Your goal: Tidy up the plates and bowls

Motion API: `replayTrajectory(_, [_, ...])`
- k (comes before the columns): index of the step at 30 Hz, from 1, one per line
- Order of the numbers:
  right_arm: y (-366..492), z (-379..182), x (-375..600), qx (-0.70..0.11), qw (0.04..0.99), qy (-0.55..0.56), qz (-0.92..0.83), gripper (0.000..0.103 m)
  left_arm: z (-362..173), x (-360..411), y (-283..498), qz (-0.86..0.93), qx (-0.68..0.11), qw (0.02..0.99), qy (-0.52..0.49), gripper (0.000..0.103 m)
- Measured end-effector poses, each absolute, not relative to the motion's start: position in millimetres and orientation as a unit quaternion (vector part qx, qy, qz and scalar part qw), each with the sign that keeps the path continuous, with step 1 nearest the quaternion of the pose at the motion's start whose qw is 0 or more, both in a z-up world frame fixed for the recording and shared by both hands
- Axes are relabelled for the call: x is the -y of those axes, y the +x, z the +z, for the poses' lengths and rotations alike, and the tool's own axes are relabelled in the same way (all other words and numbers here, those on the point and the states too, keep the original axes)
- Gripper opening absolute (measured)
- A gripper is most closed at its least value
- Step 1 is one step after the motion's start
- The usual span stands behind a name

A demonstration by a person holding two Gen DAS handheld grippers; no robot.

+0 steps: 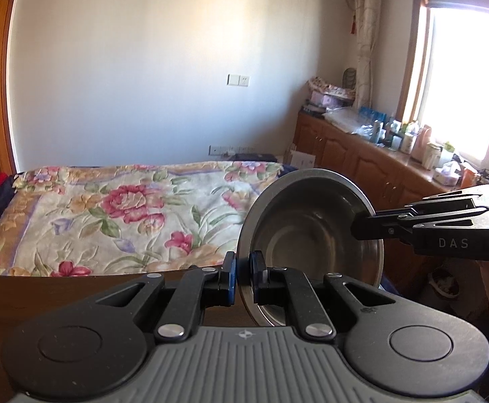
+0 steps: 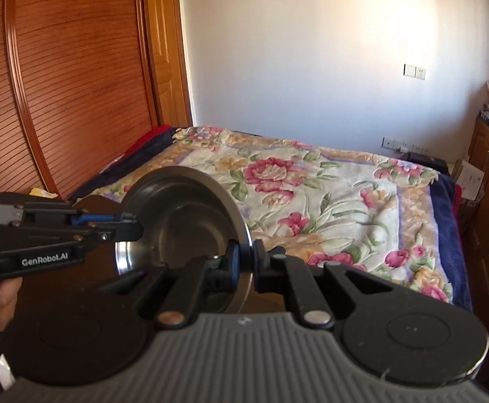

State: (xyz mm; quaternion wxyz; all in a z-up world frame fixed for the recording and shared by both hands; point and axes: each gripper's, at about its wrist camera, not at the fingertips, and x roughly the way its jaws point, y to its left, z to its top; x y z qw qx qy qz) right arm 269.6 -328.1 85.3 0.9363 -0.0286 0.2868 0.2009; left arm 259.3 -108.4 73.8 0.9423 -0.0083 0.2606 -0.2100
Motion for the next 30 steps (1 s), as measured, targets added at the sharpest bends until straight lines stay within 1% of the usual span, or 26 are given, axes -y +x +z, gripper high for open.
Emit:
replayTrajectory(10, [215.9,94.7,334.7,-0.270,0.945,-0.031,0.184,0.010,83.0,109.6,199.8,-0.236,-0.242,0.941,-0.008,0.010])
replayTrajectory(21, [163.8,81.7,336.8,-0.279,0.945,-0.027,0.170,0.009,66.7,108.4,153.8,-0.255,-0.249,0.934,-0.008,0.010])
replayTrajectory(30, [143.0,62.7,341.3,-0.288,0.942,-0.010,0.175,0.009,55.4,105.1,128.0,-0.260,-0.256,0.931,-0.006,0.010])
